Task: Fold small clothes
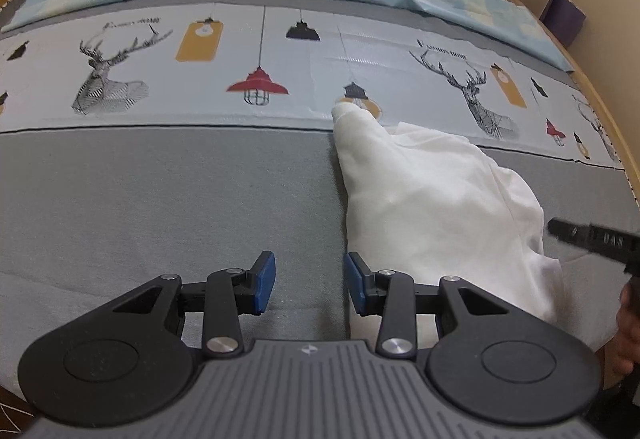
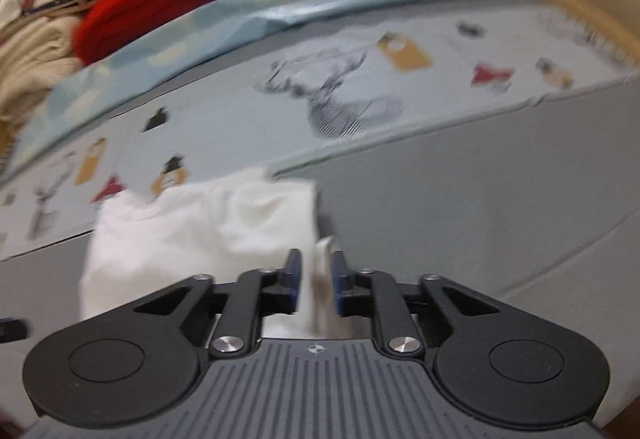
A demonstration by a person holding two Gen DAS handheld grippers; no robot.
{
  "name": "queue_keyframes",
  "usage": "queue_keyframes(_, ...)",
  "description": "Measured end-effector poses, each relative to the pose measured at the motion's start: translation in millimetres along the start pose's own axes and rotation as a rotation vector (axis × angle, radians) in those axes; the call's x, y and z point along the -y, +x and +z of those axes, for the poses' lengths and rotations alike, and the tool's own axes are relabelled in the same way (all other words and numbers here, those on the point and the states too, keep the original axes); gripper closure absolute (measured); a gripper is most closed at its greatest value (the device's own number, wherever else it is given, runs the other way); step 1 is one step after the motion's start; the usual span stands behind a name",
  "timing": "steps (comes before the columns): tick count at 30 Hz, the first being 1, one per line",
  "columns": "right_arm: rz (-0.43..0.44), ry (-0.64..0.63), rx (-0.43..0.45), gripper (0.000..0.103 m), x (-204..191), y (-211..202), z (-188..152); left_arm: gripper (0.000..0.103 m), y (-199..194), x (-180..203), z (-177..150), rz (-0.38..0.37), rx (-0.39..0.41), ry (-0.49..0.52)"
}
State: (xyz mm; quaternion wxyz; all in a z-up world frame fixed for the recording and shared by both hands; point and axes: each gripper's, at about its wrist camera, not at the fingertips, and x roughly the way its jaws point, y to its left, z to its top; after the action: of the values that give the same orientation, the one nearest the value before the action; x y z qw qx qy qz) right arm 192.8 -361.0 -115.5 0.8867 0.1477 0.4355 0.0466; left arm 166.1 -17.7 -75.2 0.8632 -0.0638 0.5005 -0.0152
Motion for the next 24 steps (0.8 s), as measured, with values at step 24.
queue_keyframes(24, 0.167, -0.115, -0.332, 0.095, 29, 7, -32, 0.023, 80, 47, -33, -0.052, -0.346, 0.155)
